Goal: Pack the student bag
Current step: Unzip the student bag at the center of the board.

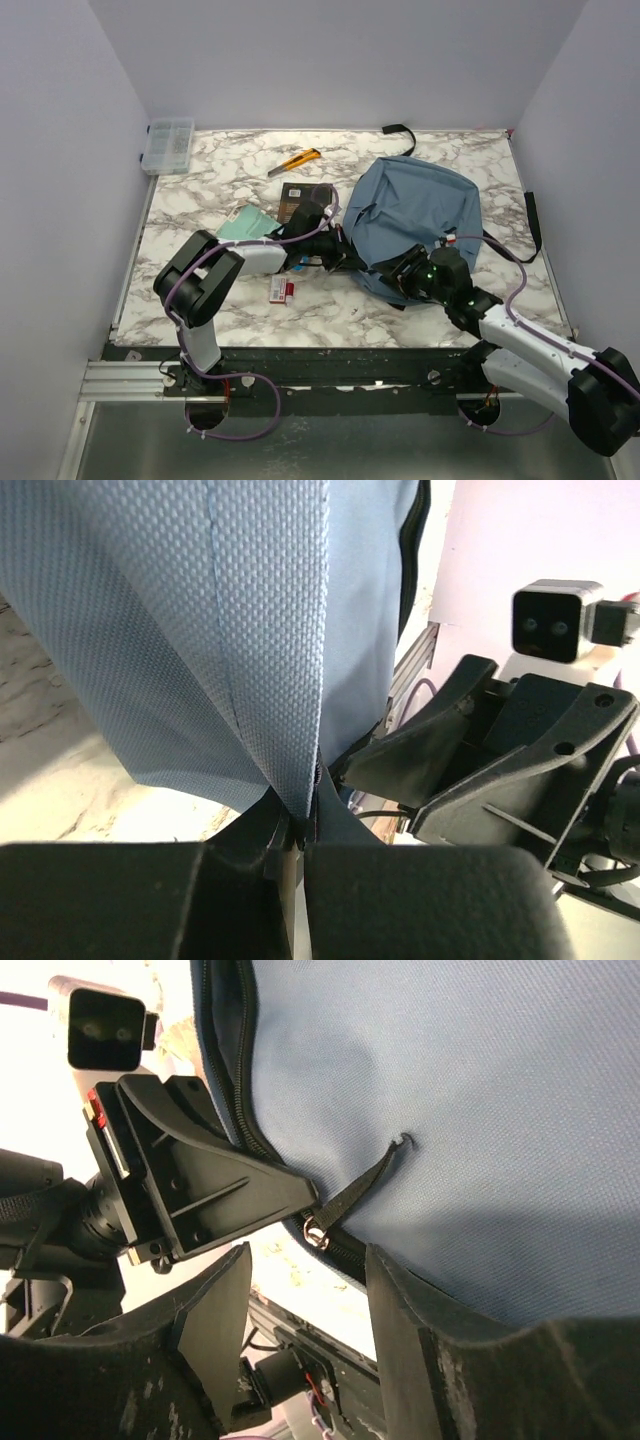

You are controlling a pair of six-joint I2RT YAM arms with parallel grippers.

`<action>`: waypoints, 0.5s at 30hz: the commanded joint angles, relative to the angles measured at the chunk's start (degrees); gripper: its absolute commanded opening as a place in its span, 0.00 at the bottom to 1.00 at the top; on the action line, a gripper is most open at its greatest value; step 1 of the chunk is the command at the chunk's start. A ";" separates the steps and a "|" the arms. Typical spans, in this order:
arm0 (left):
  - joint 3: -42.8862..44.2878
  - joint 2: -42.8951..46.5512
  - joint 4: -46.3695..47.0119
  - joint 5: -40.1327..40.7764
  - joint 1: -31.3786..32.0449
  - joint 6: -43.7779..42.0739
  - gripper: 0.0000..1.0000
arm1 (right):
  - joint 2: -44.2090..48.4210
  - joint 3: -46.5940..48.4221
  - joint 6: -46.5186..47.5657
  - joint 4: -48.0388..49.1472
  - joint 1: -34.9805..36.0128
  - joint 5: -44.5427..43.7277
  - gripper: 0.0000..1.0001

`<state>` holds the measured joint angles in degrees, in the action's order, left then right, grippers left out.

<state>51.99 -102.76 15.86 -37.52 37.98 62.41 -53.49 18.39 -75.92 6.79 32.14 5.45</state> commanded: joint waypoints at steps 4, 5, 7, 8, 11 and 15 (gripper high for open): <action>-3.39 2.72 14.10 -1.95 1.07 1.38 0.00 | 1.28 -2.32 -4.09 -0.86 -0.33 -3.24 0.58; -3.88 2.81 15.49 -1.97 1.19 1.67 0.00 | 0.94 -2.62 -4.44 -0.51 -0.37 -3.26 0.58; -5.03 2.87 19.20 -2.08 1.37 2.54 0.00 | 0.32 -3.21 -5.17 -0.07 -0.55 -2.93 0.59; -6.05 2.93 21.69 -2.20 1.46 3.14 0.00 | 0.07 -3.27 -5.51 -0.33 -0.59 -2.82 0.59; -8.27 3.47 27.18 -1.45 1.55 4.69 0.00 | 0.40 -4.23 -6.45 0.51 -0.63 -2.67 0.59; -8.17 2.36 29.21 -2.28 1.97 5.79 0.00 | -0.19 -6.38 -7.64 7.53 -0.84 -2.46 0.58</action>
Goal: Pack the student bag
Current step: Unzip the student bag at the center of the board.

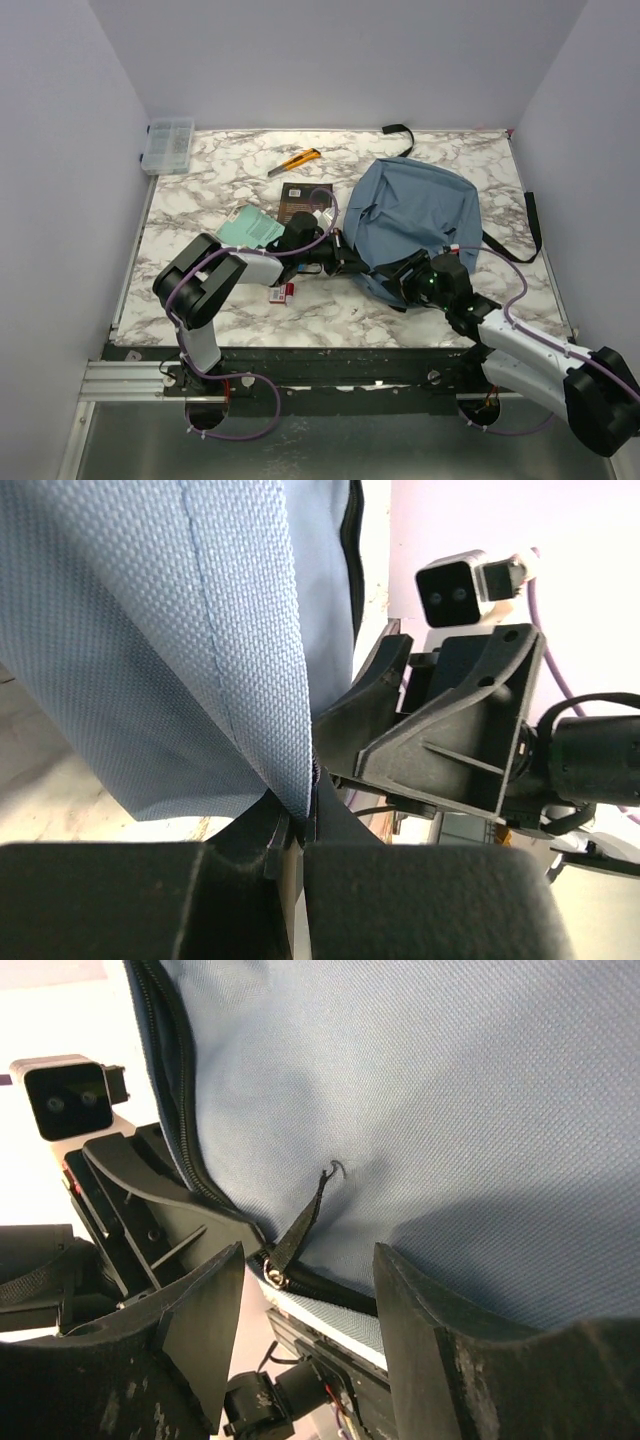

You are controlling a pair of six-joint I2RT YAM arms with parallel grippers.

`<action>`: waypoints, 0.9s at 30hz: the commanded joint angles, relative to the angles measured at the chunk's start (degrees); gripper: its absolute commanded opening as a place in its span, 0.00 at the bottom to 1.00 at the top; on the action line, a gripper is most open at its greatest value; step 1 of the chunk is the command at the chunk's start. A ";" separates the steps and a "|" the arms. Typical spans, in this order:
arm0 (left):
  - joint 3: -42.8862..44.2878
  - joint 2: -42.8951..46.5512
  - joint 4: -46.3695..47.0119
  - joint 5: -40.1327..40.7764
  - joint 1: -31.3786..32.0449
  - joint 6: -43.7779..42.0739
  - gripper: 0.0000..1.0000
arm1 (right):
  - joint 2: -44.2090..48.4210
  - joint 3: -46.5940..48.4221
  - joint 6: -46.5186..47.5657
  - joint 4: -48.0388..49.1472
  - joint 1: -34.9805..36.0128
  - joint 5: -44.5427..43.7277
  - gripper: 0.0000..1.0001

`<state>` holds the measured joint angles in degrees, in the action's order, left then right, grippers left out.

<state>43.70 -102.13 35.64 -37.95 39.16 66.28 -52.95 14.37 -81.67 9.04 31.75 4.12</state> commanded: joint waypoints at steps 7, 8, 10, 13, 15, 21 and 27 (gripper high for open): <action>-0.07 0.64 11.60 -2.43 1.23 3.11 0.00 | -8.19 -0.65 -2.39 12.34 -0.72 3.17 0.49; -0.11 0.56 11.65 -2.40 1.24 3.07 0.00 | -8.81 -0.74 -2.70 13.57 -0.77 3.34 0.45; -0.19 0.39 11.81 -2.39 1.30 3.15 0.00 | -9.97 -1.09 -3.72 15.30 -0.76 3.88 0.37; -0.37 0.02 12.21 -2.50 1.39 3.29 0.00 | -10.76 -1.10 -4.42 16.73 -0.95 4.20 0.31; -0.46 -0.17 12.34 -2.58 1.49 3.33 0.00 | -10.72 -1.10 -5.13 17.03 -0.96 4.16 0.31; -0.46 -0.95 12.94 -2.70 1.62 3.49 0.00 | -10.40 -0.28 -6.16 17.46 -1.00 4.67 0.38; -0.55 -1.11 13.14 -2.59 1.68 3.42 0.00 | -8.70 -2.09 -8.32 19.17 -1.12 3.46 0.12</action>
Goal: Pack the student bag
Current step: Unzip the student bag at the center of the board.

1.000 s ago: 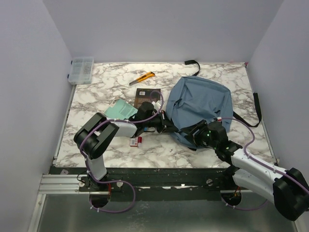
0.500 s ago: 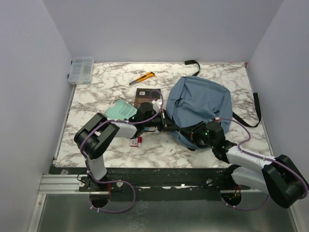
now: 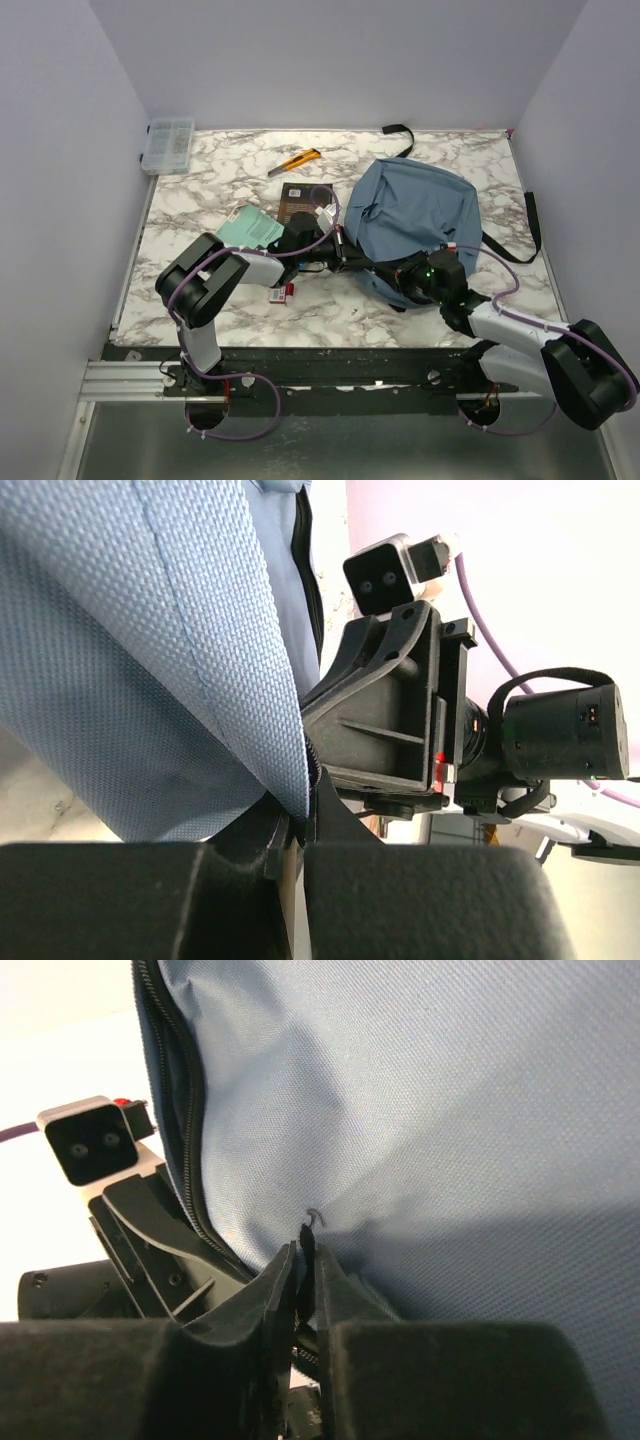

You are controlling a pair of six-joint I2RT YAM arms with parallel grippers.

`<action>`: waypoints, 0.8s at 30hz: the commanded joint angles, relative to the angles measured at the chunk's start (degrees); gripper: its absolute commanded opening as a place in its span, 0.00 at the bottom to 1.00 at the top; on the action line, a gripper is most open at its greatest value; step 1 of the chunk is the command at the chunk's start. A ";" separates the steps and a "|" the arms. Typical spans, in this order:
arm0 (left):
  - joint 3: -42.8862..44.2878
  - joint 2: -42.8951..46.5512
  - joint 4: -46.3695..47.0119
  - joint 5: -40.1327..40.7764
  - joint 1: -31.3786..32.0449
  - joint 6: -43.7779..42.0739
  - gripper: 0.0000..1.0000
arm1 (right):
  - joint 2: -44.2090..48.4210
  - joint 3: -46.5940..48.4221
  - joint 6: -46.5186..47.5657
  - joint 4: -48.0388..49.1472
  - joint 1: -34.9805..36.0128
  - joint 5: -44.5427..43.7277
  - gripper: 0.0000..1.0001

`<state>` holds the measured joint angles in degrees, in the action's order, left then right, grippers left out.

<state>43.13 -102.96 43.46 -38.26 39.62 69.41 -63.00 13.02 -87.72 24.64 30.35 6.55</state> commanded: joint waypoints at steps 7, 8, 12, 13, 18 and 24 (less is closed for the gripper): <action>-0.95 0.28 5.15 -1.20 0.62 2.12 0.43 | 5.11 2.17 7.14 -6.61 0.32 -3.12 0.01; -0.93 0.17 4.97 -1.21 0.27 2.79 0.53 | 5.64 3.16 9.36 -9.89 0.25 -4.35 0.01; 0.36 -1.54 2.40 -1.21 -1.13 4.77 0.64 | 8.93 6.35 17.31 -18.27 0.27 -7.77 0.01; 0.94 -2.20 1.06 -1.13 -1.23 4.59 0.64 | 9.48 6.72 19.38 -19.08 0.23 -8.25 0.01; 4.11 -4.10 -5.42 -0.48 -1.46 3.26 0.43 | 10.76 11.67 26.44 -29.03 0.31 -10.94 0.01; 8.84 -4.88 -12.91 0.64 -3.09 0.56 0.02 | 11.34 15.59 30.33 -38.89 0.28 -15.78 0.01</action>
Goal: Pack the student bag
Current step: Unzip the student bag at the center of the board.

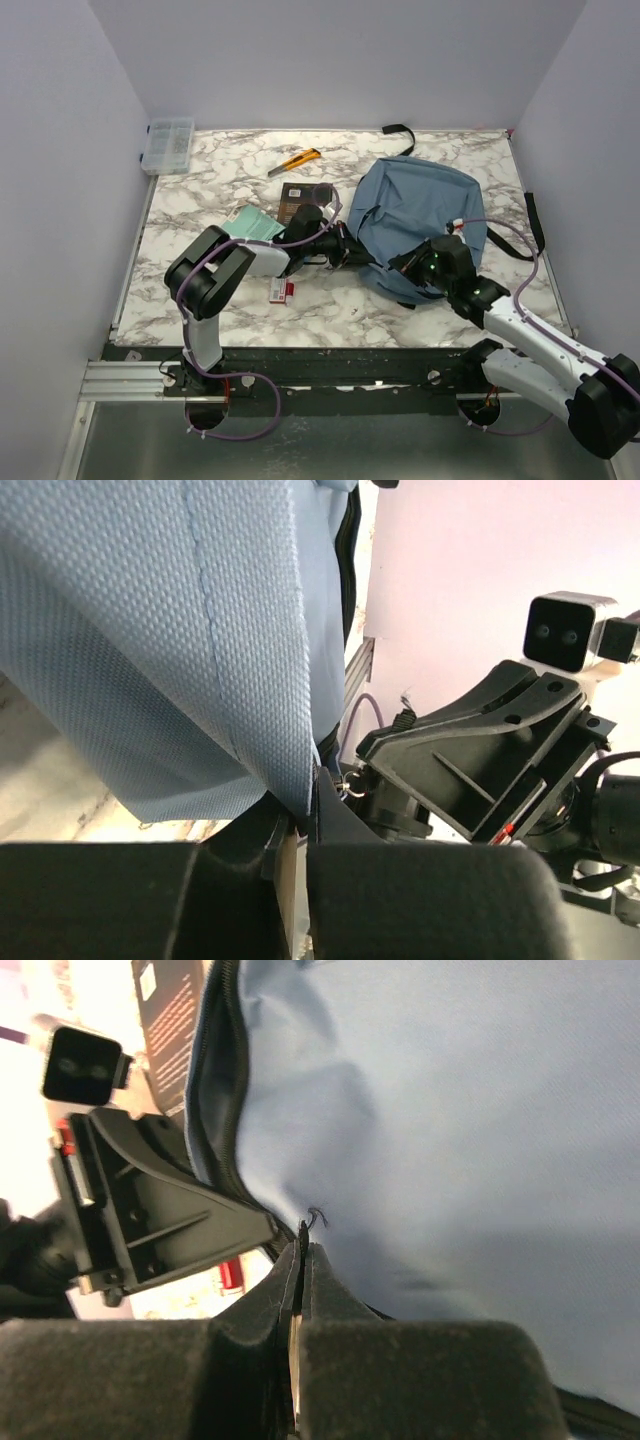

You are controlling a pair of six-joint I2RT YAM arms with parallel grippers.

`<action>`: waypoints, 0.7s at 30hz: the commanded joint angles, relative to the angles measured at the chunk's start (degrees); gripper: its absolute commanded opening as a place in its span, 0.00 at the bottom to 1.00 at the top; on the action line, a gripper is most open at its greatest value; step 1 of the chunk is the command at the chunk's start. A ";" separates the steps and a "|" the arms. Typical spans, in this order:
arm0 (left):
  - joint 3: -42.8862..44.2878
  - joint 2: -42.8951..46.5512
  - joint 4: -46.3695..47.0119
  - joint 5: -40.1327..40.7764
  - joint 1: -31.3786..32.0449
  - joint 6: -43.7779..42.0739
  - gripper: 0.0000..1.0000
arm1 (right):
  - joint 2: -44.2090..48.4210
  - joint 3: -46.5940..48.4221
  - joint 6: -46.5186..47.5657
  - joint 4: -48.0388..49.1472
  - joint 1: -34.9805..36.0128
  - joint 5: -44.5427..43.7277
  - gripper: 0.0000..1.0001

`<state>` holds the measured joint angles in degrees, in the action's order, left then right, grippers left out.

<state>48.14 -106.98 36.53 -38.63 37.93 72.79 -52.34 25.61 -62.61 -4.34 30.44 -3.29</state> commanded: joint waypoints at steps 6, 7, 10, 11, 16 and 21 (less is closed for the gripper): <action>6.84 -0.09 -10.91 2.26 -4.78 -5.51 0.00 | 2.76 7.69 0.02 -25.69 0.22 -20.01 0.01; 7.03 -0.08 -11.25 2.07 -5.32 -5.75 0.00 | 3.59 8.14 -0.86 -28.02 0.24 -22.80 0.00; 7.87 -0.46 -12.25 1.28 -6.61 -6.25 0.00 | 5.18 9.60 -4.85 -33.57 0.24 -30.68 0.01; 8.17 -0.67 -12.36 0.91 -6.77 -6.18 0.00 | 5.22 10.08 -6.27 -35.23 0.17 -32.92 0.01; 9.16 -1.27 -12.97 -0.75 -7.21 -6.13 0.00 | 5.32 10.42 -15.15 -42.22 0.21 -42.40 0.01; 10.57 -0.36 -16.62 -2.58 -7.20 -8.78 0.10 | 8.51 7.70 -8.09 -34.85 0.22 -45.35 0.01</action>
<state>56.60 -107.48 23.68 -40.14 31.62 67.85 -46.92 34.70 -75.05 -40.60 30.83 -38.76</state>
